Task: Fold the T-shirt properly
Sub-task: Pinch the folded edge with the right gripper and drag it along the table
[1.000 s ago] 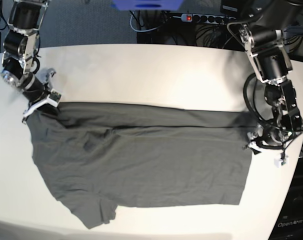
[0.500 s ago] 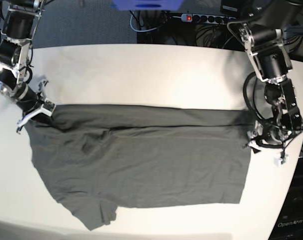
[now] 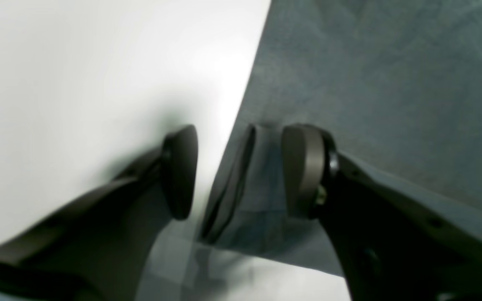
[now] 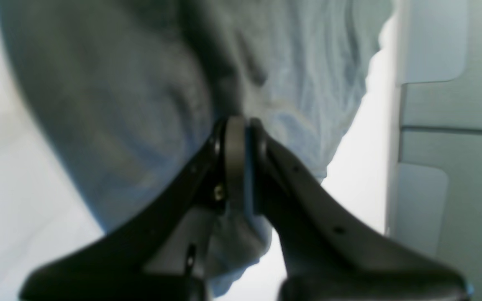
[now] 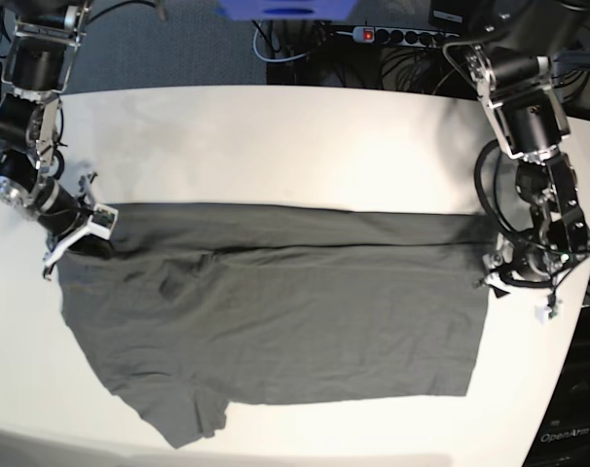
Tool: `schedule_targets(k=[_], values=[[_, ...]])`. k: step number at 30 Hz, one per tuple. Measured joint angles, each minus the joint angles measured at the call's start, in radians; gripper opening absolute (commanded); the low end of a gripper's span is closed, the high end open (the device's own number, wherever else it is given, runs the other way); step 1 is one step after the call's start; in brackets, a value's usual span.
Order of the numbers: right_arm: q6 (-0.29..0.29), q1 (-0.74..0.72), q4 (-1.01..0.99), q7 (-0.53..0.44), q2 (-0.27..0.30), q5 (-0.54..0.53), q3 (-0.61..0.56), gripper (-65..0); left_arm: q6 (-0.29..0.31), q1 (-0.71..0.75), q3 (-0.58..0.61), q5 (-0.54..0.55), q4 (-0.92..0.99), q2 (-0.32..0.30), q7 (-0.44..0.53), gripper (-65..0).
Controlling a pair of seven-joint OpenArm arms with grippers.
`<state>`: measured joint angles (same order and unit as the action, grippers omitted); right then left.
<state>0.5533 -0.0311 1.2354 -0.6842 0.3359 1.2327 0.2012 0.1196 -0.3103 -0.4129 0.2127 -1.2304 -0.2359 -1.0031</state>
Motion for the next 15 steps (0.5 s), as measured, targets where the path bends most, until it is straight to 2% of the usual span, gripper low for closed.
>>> schedule_targets(k=[4, 15], values=[[0.004, 0.014, -0.002, 0.003, -0.026, 0.008, 0.029, -63.5, 0.004, 0.002, 0.002, 0.0, 0.0, 0.0, 0.0, -33.1], [0.005, 0.032, -0.003, 0.003, -0.034, 0.01, 0.061, -63.5, 0.003, 0.008, 0.002, 0.0, 0.0, 0.0, 0.004, -33.1]])
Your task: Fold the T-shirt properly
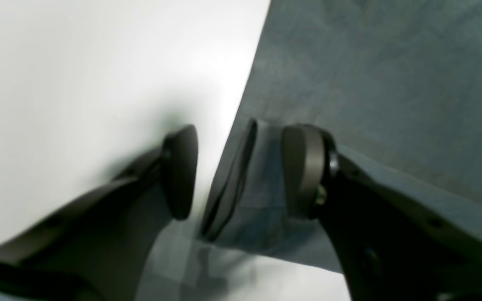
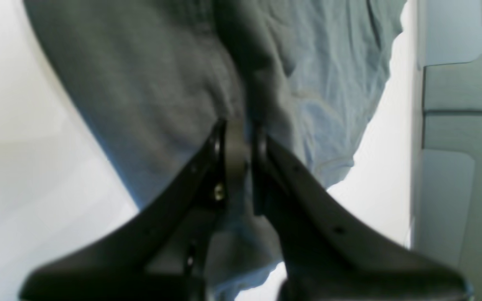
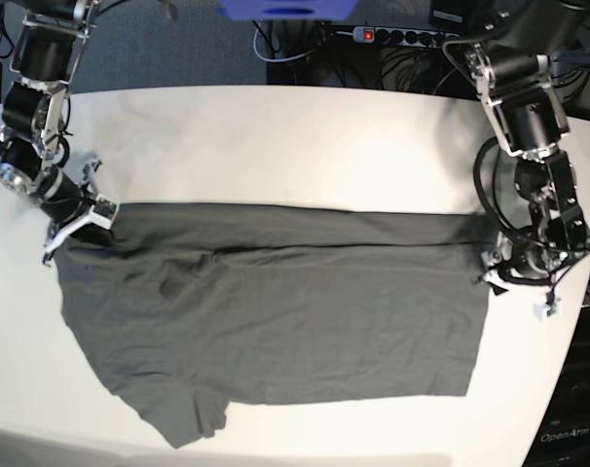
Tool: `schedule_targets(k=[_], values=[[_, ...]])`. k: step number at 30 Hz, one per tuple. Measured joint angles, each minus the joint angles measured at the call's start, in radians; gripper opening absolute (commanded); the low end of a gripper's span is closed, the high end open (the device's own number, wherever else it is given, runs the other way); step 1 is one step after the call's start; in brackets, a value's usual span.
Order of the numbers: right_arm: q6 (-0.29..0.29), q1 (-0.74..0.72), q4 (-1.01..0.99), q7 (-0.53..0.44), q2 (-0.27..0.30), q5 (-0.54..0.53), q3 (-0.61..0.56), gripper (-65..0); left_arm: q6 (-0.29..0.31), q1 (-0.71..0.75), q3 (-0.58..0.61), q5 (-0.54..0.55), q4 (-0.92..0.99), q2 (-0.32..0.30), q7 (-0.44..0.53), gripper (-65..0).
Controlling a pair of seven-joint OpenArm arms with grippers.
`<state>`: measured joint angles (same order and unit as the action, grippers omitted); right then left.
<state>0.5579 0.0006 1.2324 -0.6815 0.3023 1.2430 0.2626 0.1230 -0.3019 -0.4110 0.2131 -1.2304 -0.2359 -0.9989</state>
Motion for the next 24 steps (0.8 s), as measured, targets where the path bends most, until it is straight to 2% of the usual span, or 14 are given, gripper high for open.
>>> schedule_targets(k=[7, 18, 20, 24], values=[[-0.003, 0.005, -0.019, 0.008, 0.0, 0.0, 0.022, -63.5, 0.0, 0.0, 0.003, 0.0, 0.0, 0.0, 0.0, -33.2], [-0.008, 0.022, -0.036, 0.011, -0.031, -0.001, 0.054, -63.5, -0.001, 0.005, 0.219, 0.0, 0.0, -0.008, 0.02, -34.6], [-0.008, 0.023, -0.037, 0.011, -0.04, -0.004, 0.054, -63.5, 0.001, 0.015, 0.267, 0.003, -0.001, -0.016, 0.049, -38.5], [-0.009, 0.025, -0.04, 0.006, -0.047, -0.008, 0.077, -63.5, 0.003, 0.037, 0.349, 0.007, 0.003, -0.029, 0.071, -53.4]])
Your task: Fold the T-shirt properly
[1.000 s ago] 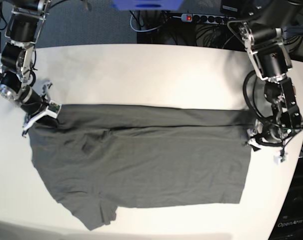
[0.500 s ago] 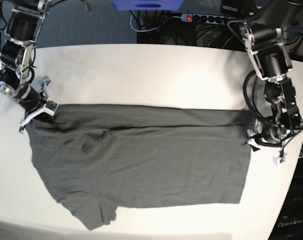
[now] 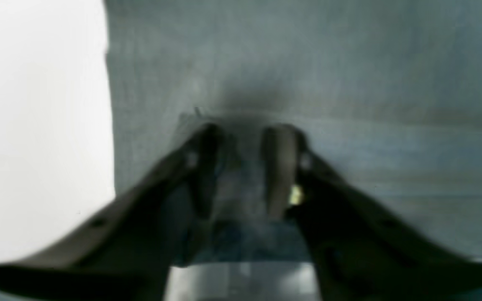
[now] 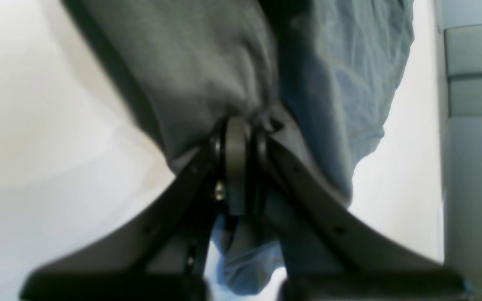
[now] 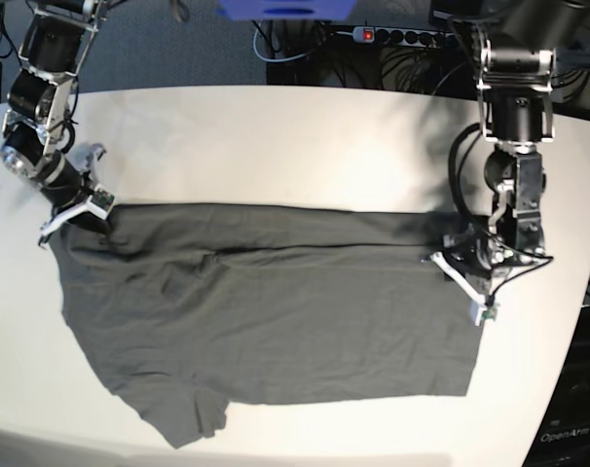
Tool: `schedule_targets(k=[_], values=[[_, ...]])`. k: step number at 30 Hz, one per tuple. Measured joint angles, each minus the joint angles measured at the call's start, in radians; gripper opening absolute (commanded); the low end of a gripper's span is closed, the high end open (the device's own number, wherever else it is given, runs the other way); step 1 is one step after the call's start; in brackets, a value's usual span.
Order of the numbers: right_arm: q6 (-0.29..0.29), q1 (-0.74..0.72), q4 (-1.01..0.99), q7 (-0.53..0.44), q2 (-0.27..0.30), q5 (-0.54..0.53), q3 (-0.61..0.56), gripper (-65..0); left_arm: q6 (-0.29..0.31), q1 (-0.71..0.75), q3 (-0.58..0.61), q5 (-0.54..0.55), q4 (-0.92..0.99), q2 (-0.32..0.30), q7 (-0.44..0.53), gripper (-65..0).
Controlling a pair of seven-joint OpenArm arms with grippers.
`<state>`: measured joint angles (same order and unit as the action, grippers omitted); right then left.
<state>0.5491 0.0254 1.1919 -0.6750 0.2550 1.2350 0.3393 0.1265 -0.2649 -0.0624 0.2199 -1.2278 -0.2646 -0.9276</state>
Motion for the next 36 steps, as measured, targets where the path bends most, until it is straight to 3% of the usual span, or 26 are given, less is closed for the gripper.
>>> schedule_targets(k=[4, 13, 19, 25, 36], values=[[0.0, 0.0, -0.009, -0.006, 0.0, -0.006, 0.003, -63.5, 0.0, 0.021, 0.007, 0.0, 0.002, -0.003, 0.023, -62.8], [-0.004, 0.025, -0.008, -0.018, 0.0, -0.014, 0.032, -63.5, 0.0, 0.039, 0.012, 0.003, 0.002, -0.034, 0.037, -62.7], [-0.011, 0.036, -0.006, -0.018, -0.007, -0.015, 0.042, -63.5, 0.008, 0.044, 0.027, -0.132, -0.003, -0.018, 0.046, -62.7], [-0.026, 0.068, 0.002, -0.019, -0.026, -0.038, 0.078, -63.5, 0.001, 0.089, 0.072, -0.202, -0.018, -0.019, 0.135, -62.7], [-0.037, 0.123, 0.016, -0.035, -0.073, -0.069, 0.15, -63.5, -0.001, 0.109, 0.072, -0.206, -0.026, -0.021, 0.163, -62.7]])
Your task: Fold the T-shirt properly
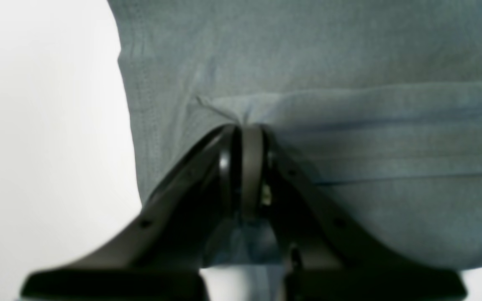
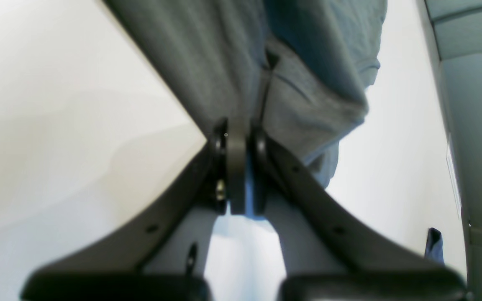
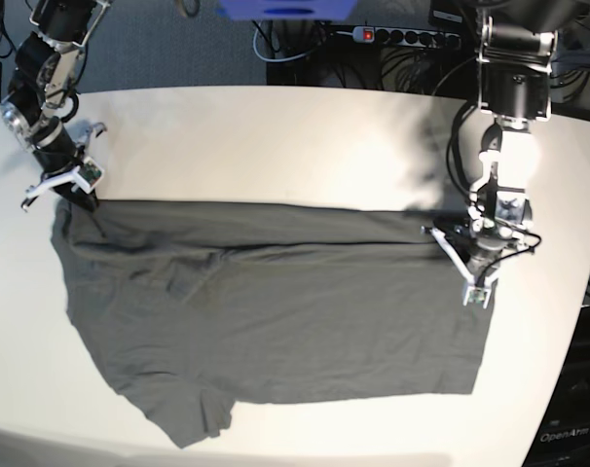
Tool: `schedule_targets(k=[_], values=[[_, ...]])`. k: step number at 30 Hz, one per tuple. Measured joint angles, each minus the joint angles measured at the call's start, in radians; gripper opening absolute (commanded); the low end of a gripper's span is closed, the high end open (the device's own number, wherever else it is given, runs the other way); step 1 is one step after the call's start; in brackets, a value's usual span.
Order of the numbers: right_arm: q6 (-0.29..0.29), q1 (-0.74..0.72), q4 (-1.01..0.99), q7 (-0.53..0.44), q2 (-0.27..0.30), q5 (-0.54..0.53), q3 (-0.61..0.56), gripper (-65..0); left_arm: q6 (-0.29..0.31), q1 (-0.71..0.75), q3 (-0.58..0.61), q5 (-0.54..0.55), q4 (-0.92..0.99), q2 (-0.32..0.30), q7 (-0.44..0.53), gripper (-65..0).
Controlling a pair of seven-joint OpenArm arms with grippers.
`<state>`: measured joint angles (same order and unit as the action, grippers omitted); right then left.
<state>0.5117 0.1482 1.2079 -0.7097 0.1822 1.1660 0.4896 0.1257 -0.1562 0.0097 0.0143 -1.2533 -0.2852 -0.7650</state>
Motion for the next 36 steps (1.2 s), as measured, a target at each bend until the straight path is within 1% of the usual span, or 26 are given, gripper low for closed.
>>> schedule_targets(k=[3, 8, 10, 12, 13, 15, 17, 19, 20, 21, 22, 24, 26, 29, 31, 34, 36], values=[[0.0, 0.03, 0.035, 0.008, -0.003, 0.002, 0.0, -63.5, 0.002, 0.01, 0.0, 0.005, -0.005, -0.014, 0.013, -62.7], [0.001, 0.07, 0.091, 0.019, -0.018, 0.02, 0.0, -63.5, 0.006, 0.011, 0.001, 0.004, -0.005, -0.013, 0.01, -62.7], [0.0, 0.077, 0.101, 0.027, -0.03, 0.02, 0.0, -63.5, 0.055, 0.013, -0.001, -0.009, -0.005, -0.015, 0.013, -62.7], [0.0, 0.082, 0.108, 0.025, -0.031, 0.021, 0.0, -63.5, 0.085, 0.021, -0.007, -0.011, -0.008, -0.018, 0.027, -62.7], [0.005, 0.087, 0.12, 0.029, -0.035, 0.023, 0.008, -63.5, 0.092, 0.024, -0.009, -0.01, -0.01, -0.019, 0.027, -62.7], [0.012, 0.1, 0.155, 0.042, -0.06, 0.034, 0.03, -63.5, 0.092, 0.024, -0.009, -0.011, -0.01, -0.02, 0.027, -62.7], [0.032, 0.113, 0.203, 0.051, -0.084, 0.059, 0.051, -63.5, 0.092, 0.024, -0.009, -0.011, -0.01, -0.019, 0.026, -62.7], [0.052, 0.122, 0.255, 0.068, -0.095, 0.086, 0.054, -63.5, 0.097, 0.024, -0.01, -0.01, -0.01, -0.02, 0.026, -62.7], [0.048, 0.123, 0.276, 0.072, -0.104, 0.083, 0.055, -63.5, 0.097, 0.024, -0.01, -0.011, -0.01, -0.02, 0.026, -62.7], [0.057, 0.124, 0.298, 0.067, -0.106, 0.082, 0.052, -63.5, 0.097, 0.024, -0.01, -0.011, -0.01, -0.019, 0.026, -62.7], [0.071, 0.124, 0.313, 0.061, -0.105, 0.081, 0.05, -63.5, 0.097, 0.024, -0.01, -0.011, -0.01, -0.02, 0.026, -62.7], [0.125, 0.12, 0.341, 0.064, -0.102, 0.081, 0.05, -63.5, 0.099, 0.024, -0.01, -0.011, -0.01, -0.02, 0.026, -62.7], [0.168, 0.113, 0.365, 0.066, -0.102, 0.082, 0.05, -63.5, 0.098, 0.024, -0.01, -0.011, -0.01, -0.02, 0.026, -62.7], [0.192, 0.074, 0.391, 0.067, -0.102, 0.083, 0.05, -63.5, 0.098, 0.024, -0.01, -0.011, -0.01, -0.02, 0.026, -62.7], [0.192, 0.03, 0.397, 0.044, -0.101, 0.081, 0.051, -63.4, 0.098, 0.024, -0.01, -0.011, -0.01, -0.02, 0.026, -62.7], [0.2, -0.046, 0.394, 0.055, -0.107, 0.079, 0.054, -63.4, 0.098, 0.024, -0.01, -0.011, -0.01, -0.019, 0.026, -62.7], [0.194, -0.11, 0.377, 0.073, -0.138, 0.074, 0.069, -63.4, 0.098, 0.024, -0.011, -0.011, -0.01, -0.019, 0.025, -62.7]])
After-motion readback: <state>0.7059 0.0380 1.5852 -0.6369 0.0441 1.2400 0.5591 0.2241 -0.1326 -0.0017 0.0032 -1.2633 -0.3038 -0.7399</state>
